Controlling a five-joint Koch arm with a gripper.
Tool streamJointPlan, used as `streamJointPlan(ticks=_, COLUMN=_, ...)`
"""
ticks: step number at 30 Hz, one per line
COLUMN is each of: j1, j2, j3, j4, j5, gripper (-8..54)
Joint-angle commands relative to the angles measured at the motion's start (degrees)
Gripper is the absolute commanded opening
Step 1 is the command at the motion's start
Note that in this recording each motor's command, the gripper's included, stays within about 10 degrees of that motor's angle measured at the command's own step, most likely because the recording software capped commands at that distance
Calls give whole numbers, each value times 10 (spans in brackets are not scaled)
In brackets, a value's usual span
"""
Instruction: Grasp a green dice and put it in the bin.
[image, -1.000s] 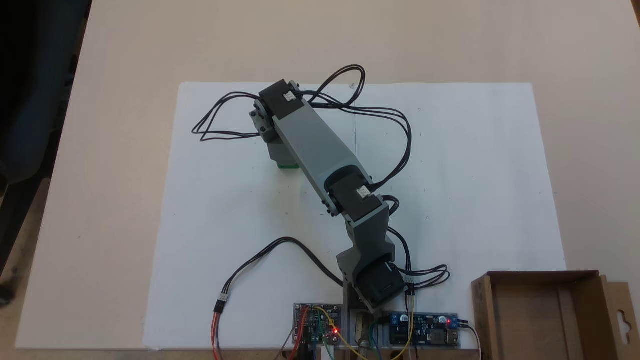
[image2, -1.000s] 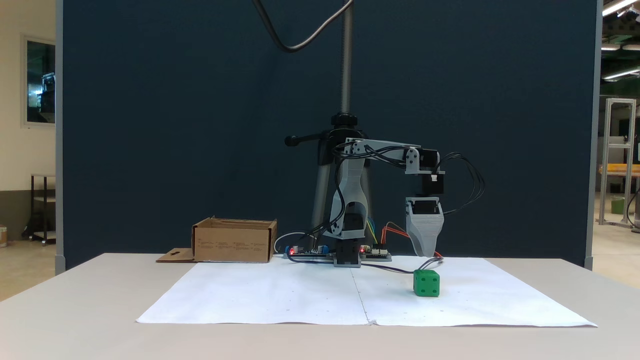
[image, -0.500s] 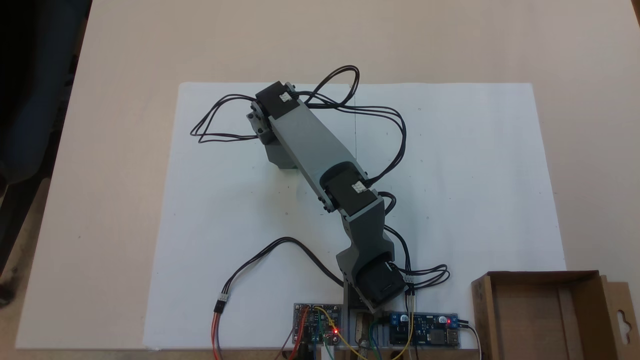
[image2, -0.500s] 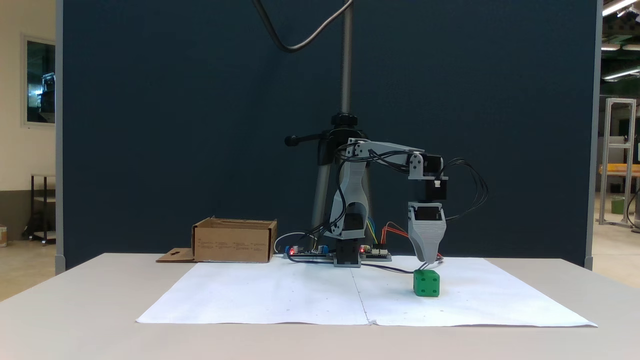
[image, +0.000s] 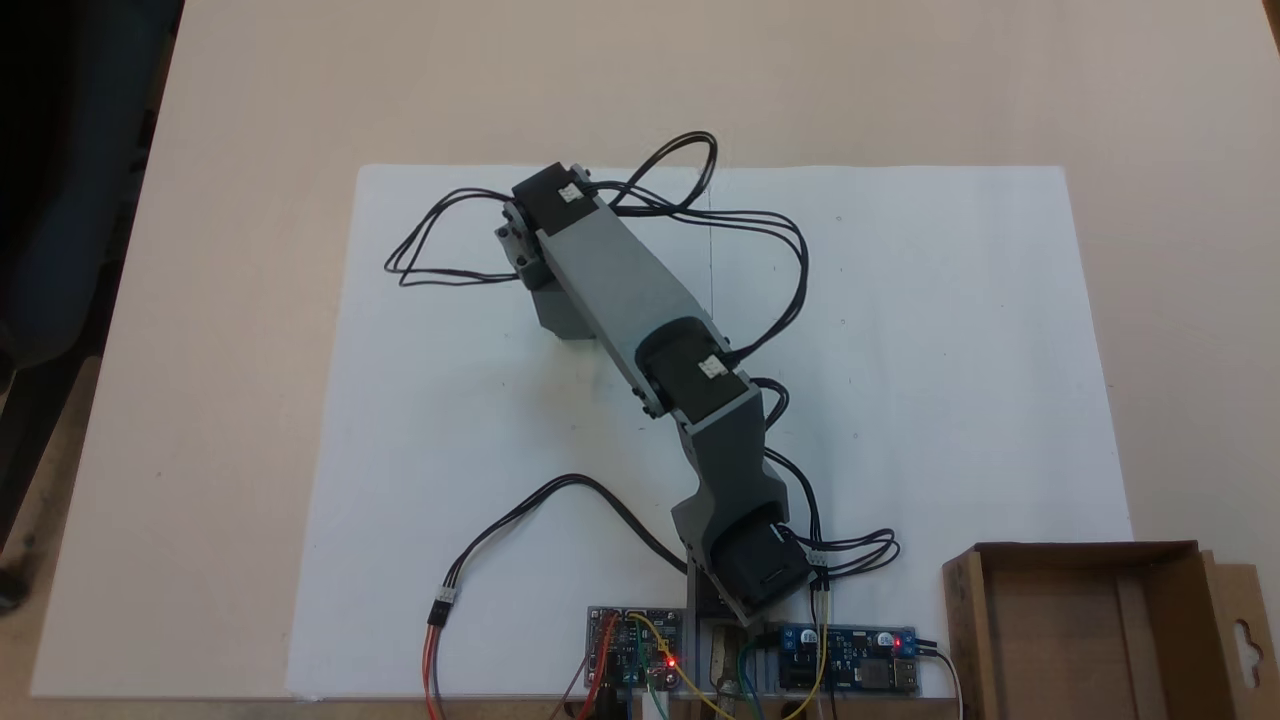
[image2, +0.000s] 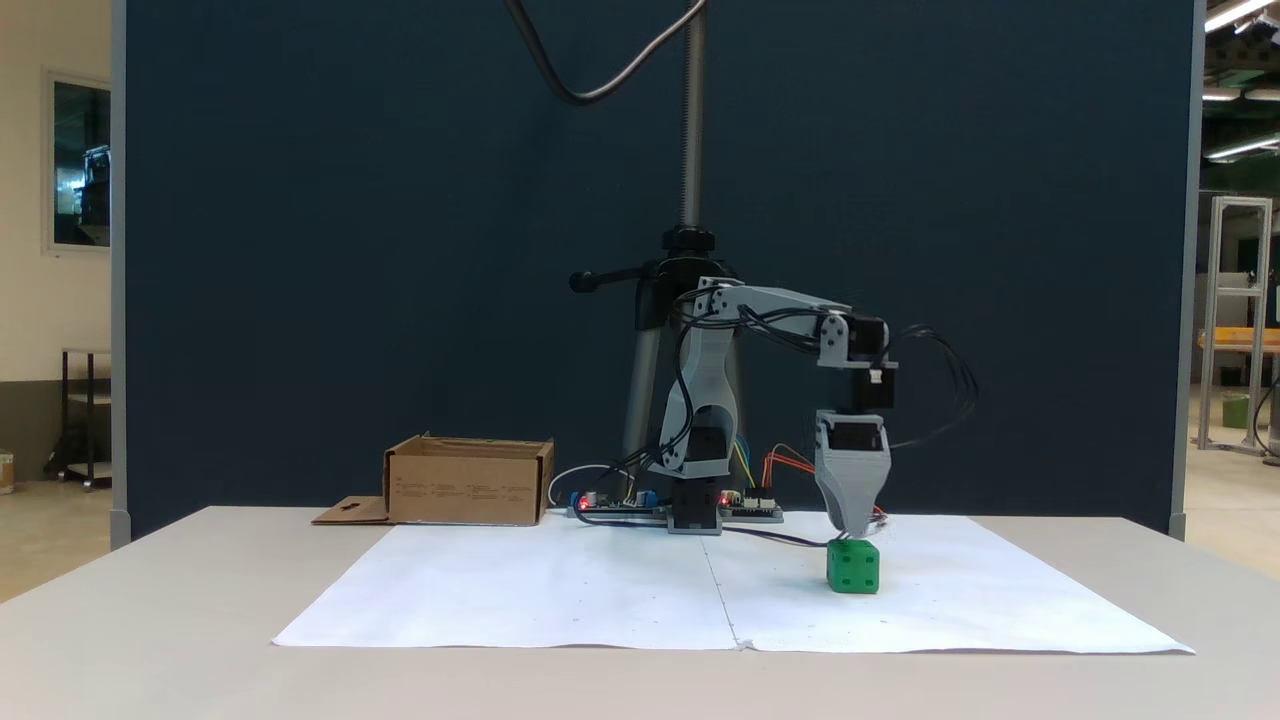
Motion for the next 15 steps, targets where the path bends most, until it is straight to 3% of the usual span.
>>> streamJointPlan(ticks=1, j1=-15, j2=-4, j3=-34, j4=11, j5=38, gripper=453)
streamJointPlan(ticks=15, j1=-17, j2=-41, j3=-35, j4=7, j5=37, gripper=453)
